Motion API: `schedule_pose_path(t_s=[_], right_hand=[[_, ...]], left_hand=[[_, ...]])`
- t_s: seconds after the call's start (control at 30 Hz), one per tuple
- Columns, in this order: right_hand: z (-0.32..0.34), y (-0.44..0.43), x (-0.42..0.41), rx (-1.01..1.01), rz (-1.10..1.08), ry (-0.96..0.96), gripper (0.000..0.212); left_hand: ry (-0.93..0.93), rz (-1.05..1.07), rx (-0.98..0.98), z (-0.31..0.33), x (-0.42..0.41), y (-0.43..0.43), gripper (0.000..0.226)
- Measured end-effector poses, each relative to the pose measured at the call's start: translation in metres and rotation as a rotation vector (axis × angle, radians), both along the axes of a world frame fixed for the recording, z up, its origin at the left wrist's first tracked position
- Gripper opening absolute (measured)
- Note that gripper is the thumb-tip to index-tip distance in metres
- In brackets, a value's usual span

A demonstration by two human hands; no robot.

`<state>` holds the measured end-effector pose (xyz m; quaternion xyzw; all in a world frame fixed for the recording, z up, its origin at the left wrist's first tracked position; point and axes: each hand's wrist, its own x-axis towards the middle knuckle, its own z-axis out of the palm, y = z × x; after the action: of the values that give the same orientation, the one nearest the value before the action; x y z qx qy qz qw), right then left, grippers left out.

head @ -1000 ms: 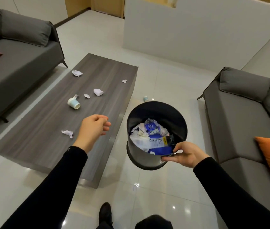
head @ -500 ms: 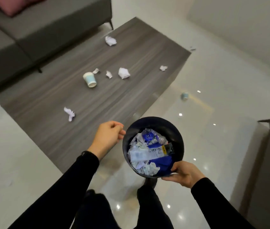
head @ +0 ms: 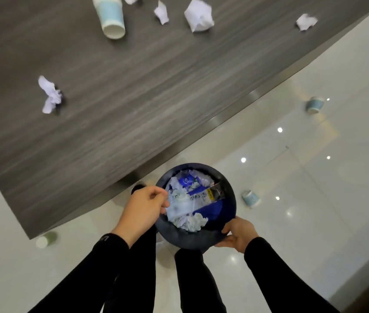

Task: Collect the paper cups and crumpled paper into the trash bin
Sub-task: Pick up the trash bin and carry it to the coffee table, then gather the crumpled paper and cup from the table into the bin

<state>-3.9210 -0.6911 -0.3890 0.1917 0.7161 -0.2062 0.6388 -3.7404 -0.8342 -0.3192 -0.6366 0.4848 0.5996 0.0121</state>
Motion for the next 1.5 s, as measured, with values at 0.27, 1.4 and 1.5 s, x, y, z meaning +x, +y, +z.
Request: schedule_pose_path(t_s=[0.27, 1.4, 1.5], right_hand=[[-0.127, -0.020, -0.023, 0.046, 0.135, -0.005, 0.024], [0.127, -0.322, 0.088, -0.950, 0.355, 0.398, 0.032], [0.122, -0.350, 0.107, -0.955, 0.414, 0.338, 0.033]], left_hand=[[-0.039, 0.052, 0.063, -0.110, -0.007, -0.002, 0.024], [0.104, 0.362, -0.295, 0.042, 0.067, -0.182, 0.027], [-0.156, 0.336, -0.458, 0.038, 0.100, -0.210, 0.012]])
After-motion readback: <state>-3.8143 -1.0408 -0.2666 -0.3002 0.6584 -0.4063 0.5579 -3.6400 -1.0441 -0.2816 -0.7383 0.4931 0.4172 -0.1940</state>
